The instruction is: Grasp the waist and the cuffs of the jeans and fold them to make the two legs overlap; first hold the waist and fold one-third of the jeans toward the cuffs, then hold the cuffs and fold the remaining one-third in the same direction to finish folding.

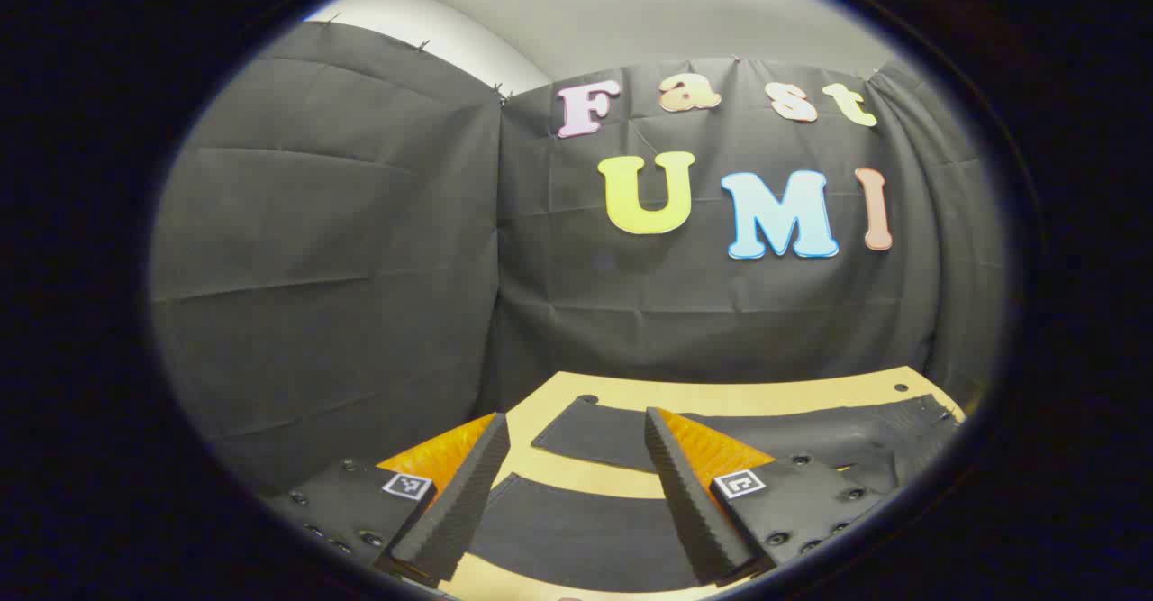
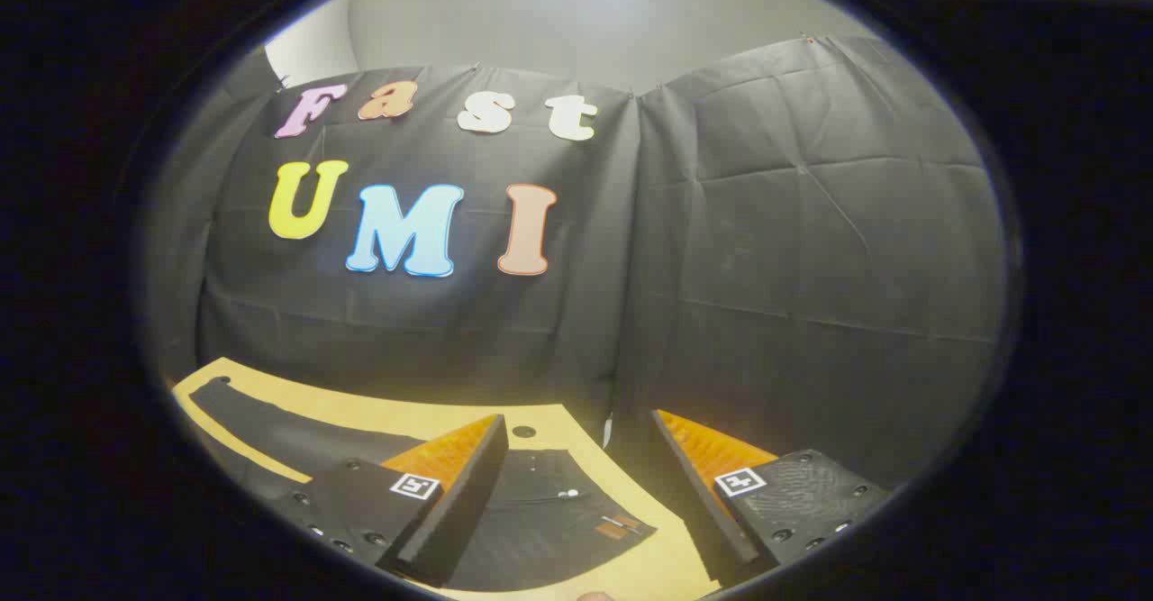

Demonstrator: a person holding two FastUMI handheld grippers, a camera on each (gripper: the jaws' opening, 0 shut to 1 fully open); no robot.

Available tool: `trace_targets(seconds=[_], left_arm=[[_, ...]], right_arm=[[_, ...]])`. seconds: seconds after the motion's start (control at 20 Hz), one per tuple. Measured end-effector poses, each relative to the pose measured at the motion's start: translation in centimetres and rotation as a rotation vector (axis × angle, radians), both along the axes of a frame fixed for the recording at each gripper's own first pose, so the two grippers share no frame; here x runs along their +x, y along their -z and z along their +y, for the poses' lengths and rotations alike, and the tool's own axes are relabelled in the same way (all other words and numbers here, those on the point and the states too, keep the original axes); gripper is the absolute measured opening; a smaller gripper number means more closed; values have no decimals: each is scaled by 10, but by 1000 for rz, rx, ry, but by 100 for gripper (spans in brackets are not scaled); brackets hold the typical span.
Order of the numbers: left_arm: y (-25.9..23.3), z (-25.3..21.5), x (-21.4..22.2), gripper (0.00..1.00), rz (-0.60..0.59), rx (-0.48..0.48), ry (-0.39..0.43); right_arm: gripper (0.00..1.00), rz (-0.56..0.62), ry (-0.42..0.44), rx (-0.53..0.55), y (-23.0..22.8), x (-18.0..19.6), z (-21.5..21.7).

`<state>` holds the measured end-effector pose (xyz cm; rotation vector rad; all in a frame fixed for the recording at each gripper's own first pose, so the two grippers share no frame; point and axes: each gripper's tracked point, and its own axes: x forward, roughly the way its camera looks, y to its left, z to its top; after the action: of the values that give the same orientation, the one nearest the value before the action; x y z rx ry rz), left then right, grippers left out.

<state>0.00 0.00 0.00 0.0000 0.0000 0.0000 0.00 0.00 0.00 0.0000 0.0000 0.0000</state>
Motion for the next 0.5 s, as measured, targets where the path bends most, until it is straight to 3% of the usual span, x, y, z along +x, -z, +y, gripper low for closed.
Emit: trace_targets(seconds=[0.5], left_arm=[[-5,-9,0,97,-7,17,21]], right_arm=[[94,8,-3,-14,5,3,0]])
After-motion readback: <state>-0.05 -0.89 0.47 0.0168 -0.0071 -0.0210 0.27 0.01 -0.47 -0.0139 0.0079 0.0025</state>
